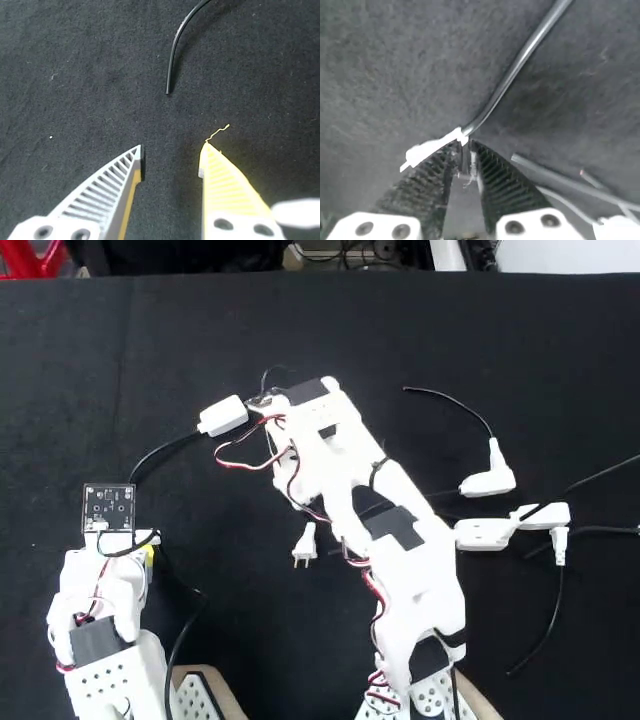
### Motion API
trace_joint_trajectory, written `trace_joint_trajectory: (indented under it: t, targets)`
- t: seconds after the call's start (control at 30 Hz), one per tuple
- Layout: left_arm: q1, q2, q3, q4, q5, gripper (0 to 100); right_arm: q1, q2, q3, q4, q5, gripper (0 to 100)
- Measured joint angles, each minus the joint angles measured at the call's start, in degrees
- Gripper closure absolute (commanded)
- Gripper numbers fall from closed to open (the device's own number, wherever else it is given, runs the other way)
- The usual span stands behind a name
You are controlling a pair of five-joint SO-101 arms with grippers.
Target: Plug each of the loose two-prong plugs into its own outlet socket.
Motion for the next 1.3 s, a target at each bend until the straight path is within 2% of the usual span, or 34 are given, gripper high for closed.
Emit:
trace_joint_trajectory:
  t: [0.27,0.4,0.57,0.67,0.8,0.9,1.1,1.3]
  targets:
    - [0.0,0.0,0.0,0.0,0.0,81,0.09,0.0,-0.53,5.01,-7.03,98.3]
    - [0.0,0.0,0.0,0.0,0.0,81,-2.55,0.0,-0.18,5.01,-8.88,97.9]
    - [0.0,0.0,0.0,0.0,0.0,81,-2.02,-1.05,-0.88,5.54,-17.85,89.8]
    - [0.0,0.0,0.0,0.0,-0.26,81,-1.76,-5.36,-0.88,6.15,-21.36,88.8]
    - [0.0,0.0,0.0,0.0,-0.44,81,-1.67,-12.4,3.96,6.07,-22.86,88.7]
    - [0.0,0.0,0.0,0.0,-0.44,81,-1.76,-15.82,9.93,2.02,-22.86,88.6]
    - [0.0,0.0,0.0,0.0,-0.44,81,-3.69,-16.53,19.6,-8.35,-23.03,88.5]
    - [0.0,0.0,0.0,0.0,-0.44,81,-3.96,-16.53,20.31,-9.32,-24.7,88.5]
